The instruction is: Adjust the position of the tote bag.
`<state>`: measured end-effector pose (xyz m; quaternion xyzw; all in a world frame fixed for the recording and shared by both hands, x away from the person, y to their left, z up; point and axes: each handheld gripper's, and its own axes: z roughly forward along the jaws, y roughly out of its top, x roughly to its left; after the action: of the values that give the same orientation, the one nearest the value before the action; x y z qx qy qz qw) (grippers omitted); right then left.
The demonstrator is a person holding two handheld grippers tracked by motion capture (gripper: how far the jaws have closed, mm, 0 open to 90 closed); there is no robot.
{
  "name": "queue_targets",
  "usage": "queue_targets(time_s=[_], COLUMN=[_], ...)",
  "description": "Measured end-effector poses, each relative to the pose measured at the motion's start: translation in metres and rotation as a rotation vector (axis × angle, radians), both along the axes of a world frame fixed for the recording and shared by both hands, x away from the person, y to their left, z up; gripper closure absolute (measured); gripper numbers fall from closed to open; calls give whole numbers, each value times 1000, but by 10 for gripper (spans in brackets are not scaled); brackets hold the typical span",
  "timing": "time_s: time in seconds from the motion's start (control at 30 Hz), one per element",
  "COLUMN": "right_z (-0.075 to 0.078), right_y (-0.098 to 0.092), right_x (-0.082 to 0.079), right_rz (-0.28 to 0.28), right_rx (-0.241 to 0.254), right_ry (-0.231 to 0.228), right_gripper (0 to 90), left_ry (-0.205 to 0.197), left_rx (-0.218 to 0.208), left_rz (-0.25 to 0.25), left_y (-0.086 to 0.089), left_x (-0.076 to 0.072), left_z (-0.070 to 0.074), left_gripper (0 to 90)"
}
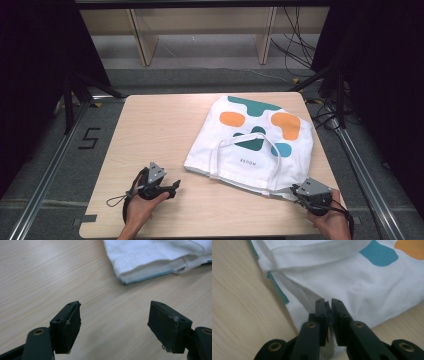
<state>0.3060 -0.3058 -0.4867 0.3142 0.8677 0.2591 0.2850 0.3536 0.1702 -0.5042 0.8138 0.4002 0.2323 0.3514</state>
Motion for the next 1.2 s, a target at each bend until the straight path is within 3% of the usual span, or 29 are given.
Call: queue_targets(time_s=[0.03,0.07,0.1,0.13,0.17,0.23,0.27,0.3,0.33,0.37,0.4,0.43,0.47,0.5,0.57,0.63,0.67,0.73,0.77,0.8,0.83,0.87,0.9,0.93,1.03,1.07,1.17,1.2], right_z=[0,0,0,0,0,0,0,-1,-2,-2,-2,-1,-1,-1,-1,-1,0,0,0,-1,-2,-3,-5,-6,-7,-7,-8,-8], right_y=[0,-2,-2,-2,-2,-3,-4,-4,-5,-5,-5,-5,-5,-5,-6,-6,-5,-5,-5,-5,-5,-5,-4,-3,-6,-9,-15,-15], right_x=[0,2,1,0,0,1,2,2,3,3,4,3,4,4,3,1,-1,-2,-3,-4,-4,-4,-5,-5,-6,-5,-1,-1], right_rz=[-6,11,-1,-5,-18,-19,-20,-29,-27,-21,-19,-24,-25,-33,-41,-47,-53,-48,-47,-41,-41,-40,-39,-38,-39,-47,-50,-50], right_rx=[11,3,6,11,19,23,18,23,25,14,11,12,11,15,17,17,17,14,28,16,5,-20,-49,-65,-70,-74,-42,-42], right_ry=[0,0,7,8,7,9,11,15,18,19,17,18,15,14,22,15,15,11,12,26,29,36,46,51,51,45,55,55], right_gripper=[814,801,795,783,769,751,739,732,725,719,716,703,689,677,660,639,633,629,622,616,616,611,598,583,590,589,612,612], left_ry=[-5,-13,-16,-32,-24,-34,-42,-29,-45,-50,-38,-20,-12,-4,-10,-6,-6,-5,-43,-63,-53,-53,-72,-65,-83,-110,-101,-101], left_rx=[7,-13,17,33,36,-5,15,2,-35,-40,-50,-22,-40,-25,-27,-40,-40,-50,0,-28,9,9,-19,11,28,63,55,55], left_rz=[-4,7,-13,-22,-22,-2,-19,-11,-2,-26,-25,-48,-43,-40,-47,-47,-47,-74,-80,-63,-82,-82,-68,-92,-110,-149,-165,-165], left_y=[-4,-9,-11,-14,-16,-20,-20,-21,-23,-24,-25,-25,-28,-30,-36,-40,-40,-44,-44,-44,-41,-41,-42,-40,-38,-34,-31,-31], left_x=[4,8,11,15,17,22,25,28,31,36,37,41,44,47,54,58,58,61,62,63,62,62,60,59,47,44,21,21], left_z=[-1,-3,-4,-4,-5,-7,-7,-8,-10,-10,-11,-10,-11,-12,-15,-16,-16,-16,-14,-16,-14,-14,-14,-11,-7,-4,-1,-1], left_gripper=[255,274,303,317,317,333,349,348,348,353,362,361,362,367,381,431,499,574,634,670,693,711,720,729,756,758,759,759])
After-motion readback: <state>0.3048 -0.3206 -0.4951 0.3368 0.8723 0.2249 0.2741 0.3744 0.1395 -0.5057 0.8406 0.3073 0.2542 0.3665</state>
